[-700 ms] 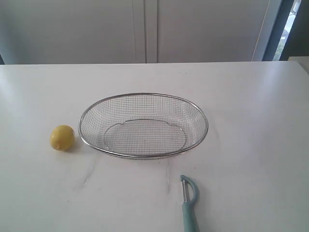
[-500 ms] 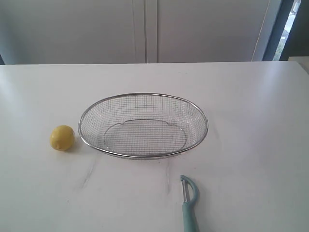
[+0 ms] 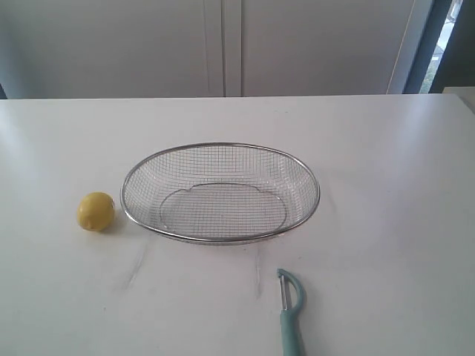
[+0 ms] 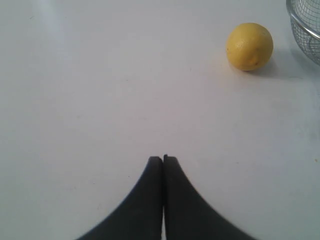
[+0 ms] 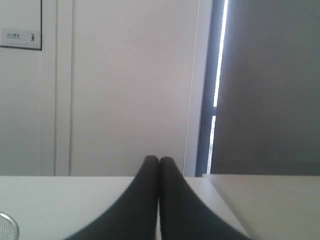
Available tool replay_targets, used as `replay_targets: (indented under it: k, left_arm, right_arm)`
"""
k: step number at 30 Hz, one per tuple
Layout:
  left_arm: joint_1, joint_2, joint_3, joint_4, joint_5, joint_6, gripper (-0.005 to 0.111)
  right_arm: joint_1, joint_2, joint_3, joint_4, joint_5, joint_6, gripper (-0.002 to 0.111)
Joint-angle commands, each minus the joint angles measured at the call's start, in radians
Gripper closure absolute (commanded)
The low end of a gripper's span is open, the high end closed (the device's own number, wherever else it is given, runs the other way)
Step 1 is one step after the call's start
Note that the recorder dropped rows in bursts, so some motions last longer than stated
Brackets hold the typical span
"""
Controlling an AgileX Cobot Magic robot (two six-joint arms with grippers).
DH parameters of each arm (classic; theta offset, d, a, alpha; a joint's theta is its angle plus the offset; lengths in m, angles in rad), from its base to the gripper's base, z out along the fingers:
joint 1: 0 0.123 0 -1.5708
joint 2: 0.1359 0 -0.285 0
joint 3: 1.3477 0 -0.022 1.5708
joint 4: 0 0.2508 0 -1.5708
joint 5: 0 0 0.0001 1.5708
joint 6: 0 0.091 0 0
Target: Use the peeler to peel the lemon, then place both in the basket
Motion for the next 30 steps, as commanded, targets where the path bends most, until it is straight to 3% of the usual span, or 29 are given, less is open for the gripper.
replay_targets:
  k: [1, 10, 23, 30]
  left_arm:
    - [0.003, -0.004, 0.011, -0.006, 0.02, -0.002, 0.107]
    - [0.003, -0.004, 0.011, -0.006, 0.02, -0.002, 0.107]
    - [0.003, -0.004, 0.011, -0.006, 0.02, -0.002, 0.107]
    - [0.003, -0.004, 0.011, -0.006, 0.02, -0.002, 0.107]
  right_arm:
    - [0.0, -0.005, 0.005, 0.001, -0.073, 0.001, 0.108]
    - [0.0, -0.005, 0.005, 0.005, -0.11, 0.003, 0.108]
    - [0.0, 0.01, -0.278, 0.037, 0.33, -0.002, 0.108]
    - [0.0, 0.107, -0.406, 0.037, 0.403, -0.002, 0.108]
